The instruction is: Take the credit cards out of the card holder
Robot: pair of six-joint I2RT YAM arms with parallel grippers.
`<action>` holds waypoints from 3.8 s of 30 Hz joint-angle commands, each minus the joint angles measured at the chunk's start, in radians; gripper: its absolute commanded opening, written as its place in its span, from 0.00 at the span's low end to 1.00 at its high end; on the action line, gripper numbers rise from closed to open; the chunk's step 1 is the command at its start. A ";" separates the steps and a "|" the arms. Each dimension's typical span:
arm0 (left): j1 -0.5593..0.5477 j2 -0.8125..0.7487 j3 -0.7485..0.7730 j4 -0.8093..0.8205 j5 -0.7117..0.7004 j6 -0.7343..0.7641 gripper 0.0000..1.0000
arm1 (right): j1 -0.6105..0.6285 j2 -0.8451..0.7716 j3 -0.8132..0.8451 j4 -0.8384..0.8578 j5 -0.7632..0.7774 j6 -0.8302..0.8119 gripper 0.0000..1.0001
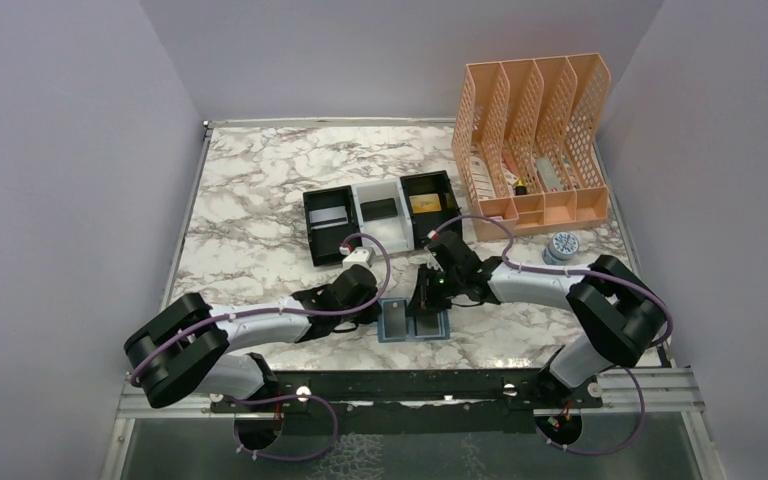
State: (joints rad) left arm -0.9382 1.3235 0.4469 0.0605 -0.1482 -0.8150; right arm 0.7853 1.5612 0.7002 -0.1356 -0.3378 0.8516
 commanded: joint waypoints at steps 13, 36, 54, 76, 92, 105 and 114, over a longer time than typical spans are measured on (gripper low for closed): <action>-0.018 0.045 -0.044 -0.192 -0.017 0.007 0.00 | -0.048 -0.061 0.008 -0.042 0.028 -0.036 0.01; -0.018 -0.222 0.064 -0.173 0.034 0.017 0.58 | -0.056 -0.059 -0.013 -0.048 0.053 -0.054 0.01; -0.017 -0.031 -0.081 0.224 0.184 -0.104 0.11 | -0.056 -0.072 -0.029 -0.014 0.022 -0.040 0.01; -0.018 0.053 -0.041 0.052 0.035 -0.084 0.00 | -0.070 -0.086 -0.023 -0.057 0.070 -0.027 0.01; -0.021 0.113 -0.032 0.068 0.107 -0.048 0.01 | -0.113 -0.113 -0.144 0.079 -0.003 0.057 0.09; -0.024 0.140 -0.039 0.045 0.103 -0.060 0.00 | -0.117 -0.126 -0.243 0.230 -0.074 0.106 0.15; -0.024 0.140 -0.036 0.037 0.099 -0.061 0.00 | -0.121 -0.130 -0.241 0.263 -0.091 0.104 0.01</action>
State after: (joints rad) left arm -0.9596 1.4063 0.4431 0.2558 -0.0151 -0.9066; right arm 0.6662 1.4334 0.4675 0.1017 -0.4183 0.9577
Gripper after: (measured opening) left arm 0.010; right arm 0.031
